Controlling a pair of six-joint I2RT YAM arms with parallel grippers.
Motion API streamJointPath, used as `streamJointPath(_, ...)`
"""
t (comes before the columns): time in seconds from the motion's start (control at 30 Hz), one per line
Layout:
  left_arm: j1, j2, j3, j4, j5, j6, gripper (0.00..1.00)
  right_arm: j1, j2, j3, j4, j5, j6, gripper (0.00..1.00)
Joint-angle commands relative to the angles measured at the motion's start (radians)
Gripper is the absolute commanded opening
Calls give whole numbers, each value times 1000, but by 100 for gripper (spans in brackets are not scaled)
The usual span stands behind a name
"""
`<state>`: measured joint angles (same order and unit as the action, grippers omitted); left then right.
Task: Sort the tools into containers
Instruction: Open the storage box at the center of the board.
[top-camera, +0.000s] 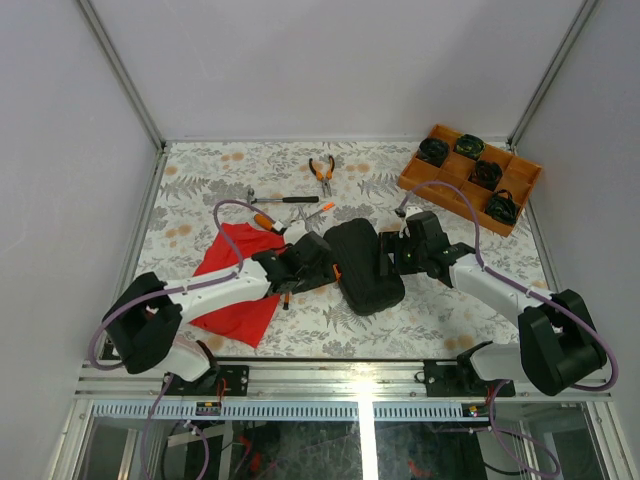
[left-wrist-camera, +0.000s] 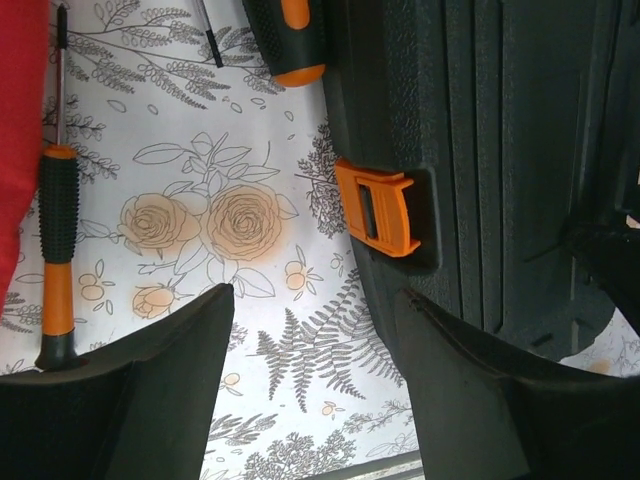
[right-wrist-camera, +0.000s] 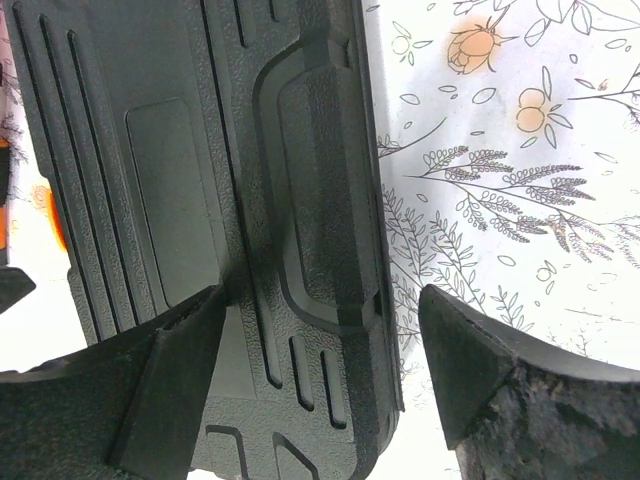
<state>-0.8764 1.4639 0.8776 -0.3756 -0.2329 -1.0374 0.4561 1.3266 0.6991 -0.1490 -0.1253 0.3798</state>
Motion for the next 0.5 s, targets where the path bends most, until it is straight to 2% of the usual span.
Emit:
streamJointPath(0.0, -7, 38, 63, 79, -21, 7, 64, -1, -2, -45, -92, 29, 3, 80)
streamJointPath(0.3, -7, 88, 92, 98, -13, 31, 60, -1, -72, -95, -119, -46, 62, 70)
streamJointPath(0.47, -8, 75, 74, 81, -43, 20, 52, -2, -138, -133, -130, -51, 122, 65)
